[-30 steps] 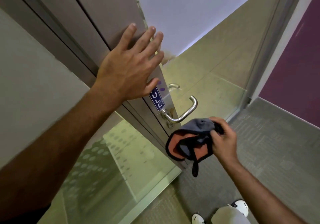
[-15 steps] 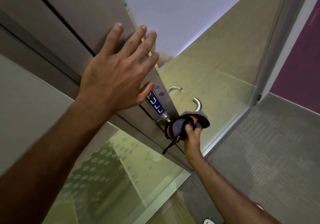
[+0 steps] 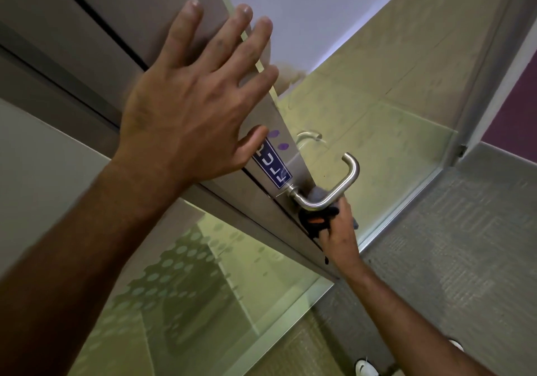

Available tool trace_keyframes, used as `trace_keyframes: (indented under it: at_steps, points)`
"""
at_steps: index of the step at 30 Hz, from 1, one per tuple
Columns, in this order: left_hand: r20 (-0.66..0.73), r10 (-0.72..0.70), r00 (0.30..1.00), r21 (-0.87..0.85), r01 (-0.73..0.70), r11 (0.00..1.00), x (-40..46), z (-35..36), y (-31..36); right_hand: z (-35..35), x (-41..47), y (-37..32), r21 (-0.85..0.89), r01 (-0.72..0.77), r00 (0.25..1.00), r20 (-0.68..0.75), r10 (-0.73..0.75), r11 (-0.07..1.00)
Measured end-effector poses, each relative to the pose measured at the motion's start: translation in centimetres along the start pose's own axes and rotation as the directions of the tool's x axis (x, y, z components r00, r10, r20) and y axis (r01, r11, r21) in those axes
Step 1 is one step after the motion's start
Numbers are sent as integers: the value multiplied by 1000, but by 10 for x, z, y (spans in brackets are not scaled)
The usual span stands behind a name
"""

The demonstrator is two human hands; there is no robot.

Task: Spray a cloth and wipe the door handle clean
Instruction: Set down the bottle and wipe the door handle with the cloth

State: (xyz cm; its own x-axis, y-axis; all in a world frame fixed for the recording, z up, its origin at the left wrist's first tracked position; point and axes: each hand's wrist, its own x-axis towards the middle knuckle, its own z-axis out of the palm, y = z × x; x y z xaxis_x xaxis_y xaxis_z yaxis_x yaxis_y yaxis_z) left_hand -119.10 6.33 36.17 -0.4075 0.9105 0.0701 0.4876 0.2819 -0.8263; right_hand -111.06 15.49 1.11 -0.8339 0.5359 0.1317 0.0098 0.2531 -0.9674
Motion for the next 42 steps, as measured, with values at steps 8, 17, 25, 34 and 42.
trace_keyframes:
  at_steps: [8,17,25,34,42]
  points:
    - [-23,-22,1000,-54,20,998,1,2,1,12,28,-30,649,-183,818,-317,480,739]
    - [-9,-26,1000,-72,25,997,1,2,1,40,-1,-21,573,-166,962,-86,261,802]
    - [-36,-22,999,-46,20,999,3,3,1,13,10,28,-350,189,978,-11,-206,917]
    - [-15,9,1000,89,-8,996,3,1,0,-42,-36,32,240,-248,900,-300,315,938]
    - [-39,-3,999,74,5,997,2,-5,0,-52,11,-122,484,242,885,-466,14,841]
